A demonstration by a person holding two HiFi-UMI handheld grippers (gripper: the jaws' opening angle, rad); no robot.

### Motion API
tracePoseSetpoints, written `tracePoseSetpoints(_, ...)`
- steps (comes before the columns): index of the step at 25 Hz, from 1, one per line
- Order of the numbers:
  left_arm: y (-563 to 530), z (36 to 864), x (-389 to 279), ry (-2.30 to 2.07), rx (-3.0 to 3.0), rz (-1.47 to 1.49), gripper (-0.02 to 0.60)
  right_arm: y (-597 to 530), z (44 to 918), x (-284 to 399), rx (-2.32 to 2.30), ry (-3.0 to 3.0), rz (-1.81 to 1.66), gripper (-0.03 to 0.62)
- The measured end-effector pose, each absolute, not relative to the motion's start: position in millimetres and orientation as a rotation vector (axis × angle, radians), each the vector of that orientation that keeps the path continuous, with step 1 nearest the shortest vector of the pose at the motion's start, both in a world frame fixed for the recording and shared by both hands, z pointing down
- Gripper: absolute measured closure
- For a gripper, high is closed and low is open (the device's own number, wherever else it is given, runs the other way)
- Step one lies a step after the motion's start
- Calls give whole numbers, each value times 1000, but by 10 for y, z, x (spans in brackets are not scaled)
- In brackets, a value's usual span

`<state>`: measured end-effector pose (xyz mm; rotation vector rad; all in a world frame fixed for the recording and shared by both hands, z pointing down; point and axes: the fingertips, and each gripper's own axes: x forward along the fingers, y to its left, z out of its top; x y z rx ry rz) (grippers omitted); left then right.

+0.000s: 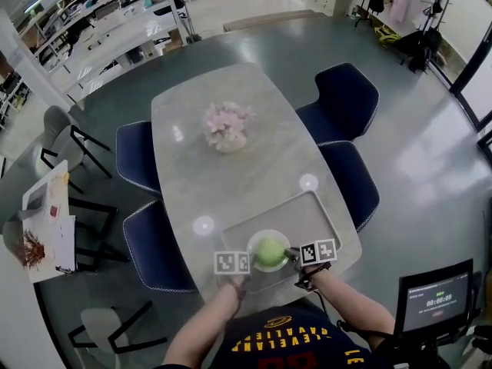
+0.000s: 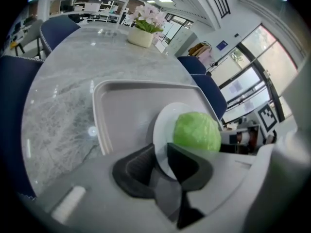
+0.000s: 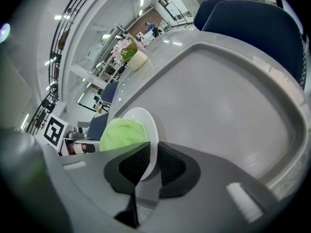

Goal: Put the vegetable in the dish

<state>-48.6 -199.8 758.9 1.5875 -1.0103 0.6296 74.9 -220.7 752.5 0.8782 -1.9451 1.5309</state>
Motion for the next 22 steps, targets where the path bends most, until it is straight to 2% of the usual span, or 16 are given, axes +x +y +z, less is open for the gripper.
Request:
tracePoseSetpoints(11, -2008, 7585, -457, -1022, 1593, 652, 499, -2213, 7542, 793, 906, -1924, 1467, 546)
tracePoseSetpoints(15, -2017, 7602, -429, -1030, 1601, 676, 495, -2237, 7556, 852, 939, -1910, 1346, 514)
tracePoseSetpoints(22, -2133, 7514, -549, -1172, 1655, 636, 479, -2257, 7541, 867, 976, -1918, 1259, 503)
